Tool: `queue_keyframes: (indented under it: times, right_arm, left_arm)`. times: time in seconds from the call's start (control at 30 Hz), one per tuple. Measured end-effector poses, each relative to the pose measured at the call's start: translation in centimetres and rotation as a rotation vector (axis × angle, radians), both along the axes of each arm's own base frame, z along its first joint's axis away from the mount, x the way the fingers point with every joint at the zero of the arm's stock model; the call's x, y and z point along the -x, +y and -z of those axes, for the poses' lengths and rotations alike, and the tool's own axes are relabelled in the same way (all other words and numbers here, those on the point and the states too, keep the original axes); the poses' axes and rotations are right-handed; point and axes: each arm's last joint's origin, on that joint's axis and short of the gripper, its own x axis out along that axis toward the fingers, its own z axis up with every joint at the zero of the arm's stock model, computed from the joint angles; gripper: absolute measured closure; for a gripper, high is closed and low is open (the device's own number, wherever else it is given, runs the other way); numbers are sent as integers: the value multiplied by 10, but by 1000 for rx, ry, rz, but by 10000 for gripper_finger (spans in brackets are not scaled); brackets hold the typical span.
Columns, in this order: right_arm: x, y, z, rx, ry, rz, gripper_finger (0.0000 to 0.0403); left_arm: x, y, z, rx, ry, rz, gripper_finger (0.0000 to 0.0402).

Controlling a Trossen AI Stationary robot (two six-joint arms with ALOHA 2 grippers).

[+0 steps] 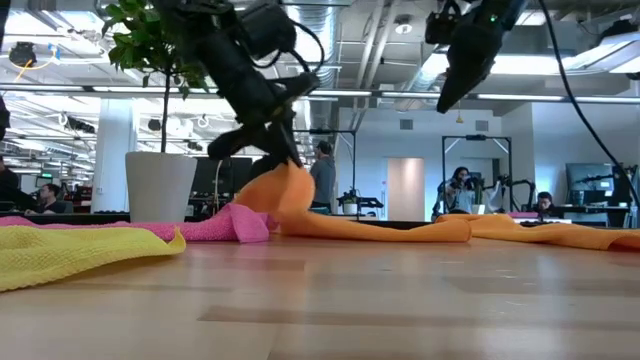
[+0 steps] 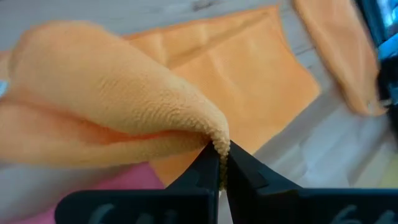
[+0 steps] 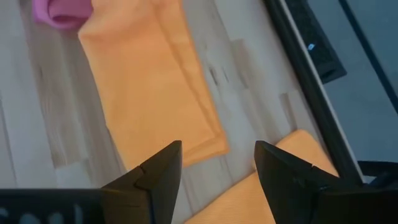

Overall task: Fold microfiber towels
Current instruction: Fold the left orange microfiber cloth

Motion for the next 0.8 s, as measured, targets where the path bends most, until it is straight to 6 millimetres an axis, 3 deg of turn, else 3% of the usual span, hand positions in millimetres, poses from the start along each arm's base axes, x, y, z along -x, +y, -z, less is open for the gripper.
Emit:
queue_keyframes:
  times: [0.43, 0.63, 0.8]
  right_arm:
    - [7, -1, -2, -6, 16, 14, 177]
    - [14, 1, -6, -5, 13, 14, 177]
    - [18, 2, -9, -2, 3, 14, 177]
  left_arm:
    - [-91, 18, -3, -55, 10, 254, 401]
    - [-126, 26, 6, -46, 58, 365, 401]
    - [-149, 30, 1, -76, 20, 428, 401]
